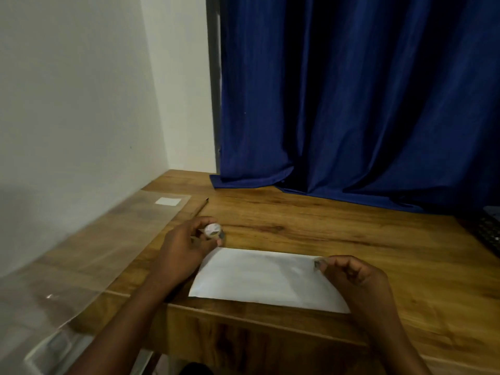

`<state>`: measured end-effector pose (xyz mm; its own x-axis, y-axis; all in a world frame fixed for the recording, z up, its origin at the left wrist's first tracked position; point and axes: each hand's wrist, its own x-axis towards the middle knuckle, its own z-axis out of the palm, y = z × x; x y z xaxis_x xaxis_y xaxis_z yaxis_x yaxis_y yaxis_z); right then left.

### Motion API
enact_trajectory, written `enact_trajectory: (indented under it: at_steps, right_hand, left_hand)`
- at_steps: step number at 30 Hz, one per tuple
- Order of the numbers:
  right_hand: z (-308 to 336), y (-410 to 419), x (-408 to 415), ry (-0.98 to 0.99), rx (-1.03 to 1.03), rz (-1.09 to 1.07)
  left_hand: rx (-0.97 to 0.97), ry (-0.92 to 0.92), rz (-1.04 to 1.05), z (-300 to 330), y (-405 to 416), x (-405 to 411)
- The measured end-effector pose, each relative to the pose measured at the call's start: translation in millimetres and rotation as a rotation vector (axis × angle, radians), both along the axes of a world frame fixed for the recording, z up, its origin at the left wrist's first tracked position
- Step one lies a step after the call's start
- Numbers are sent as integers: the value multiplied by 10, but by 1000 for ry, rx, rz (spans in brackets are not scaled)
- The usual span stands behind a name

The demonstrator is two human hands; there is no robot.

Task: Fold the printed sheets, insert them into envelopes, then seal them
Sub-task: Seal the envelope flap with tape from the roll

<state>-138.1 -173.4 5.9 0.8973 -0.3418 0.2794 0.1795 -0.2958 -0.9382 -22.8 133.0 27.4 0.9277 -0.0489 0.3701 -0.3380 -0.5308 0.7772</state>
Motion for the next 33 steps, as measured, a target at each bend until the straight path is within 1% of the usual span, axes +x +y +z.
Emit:
enact_trajectory:
  at_steps: [4, 8, 10, 12, 14, 15, 17, 20, 22, 24, 26, 28, 31, 33]
  right_hand:
    - [-27, -19, 17, 18, -35, -4]
    - [-26, -26, 17, 23, -45, -1]
    - [-25, -33, 18, 16, -42, -6]
    - [-24, -37, 17, 8, -18, -6]
    - [-21, -45, 15, 4, 5, -8]
    - [-17, -49, 12, 1, 19, -6]
    - [-10, -58, 7, -5, 59, 1]
    - [28, -61, -1, 19, 110, -15]
    - [64, -84, -11, 60, 156, 4]
    - [128, -143, -26, 128, 211, 67]
    - [203, -243, -27, 189, 235, 109]
    - [283, -364, -3, 235, 171, 125]
    - [433, -472, 81, 303, 53, 203]
    - [546, -510, 186, 310, -91, 245]
  left_hand:
    - [177, -23, 108, 4, 359, 34]
    - [378, -29, 122, -75, 425, 46]
    - [391, -2, 139, -67, 398, 47]
    - [351, 20, 163, -21, 327, 35]
    - [315, -64, 157, 39, 155, -14]
    - [310, -130, 123, 61, 25, -59]
    - [309, -211, -26, 64, -300, -174]
    - [350, -202, -292, -14, -803, -312]
    - [405, -184, -398, -100, -1040, -342]
    - [490, -184, -412, -198, -1171, -336]
    - [543, -204, -377, -288, -1213, -341]
    - [545, -221, -357, -340, -1211, -358]
    - [541, -222, -370, -349, -1196, -372]
    - [558, -227, -375, -340, -1189, -373]
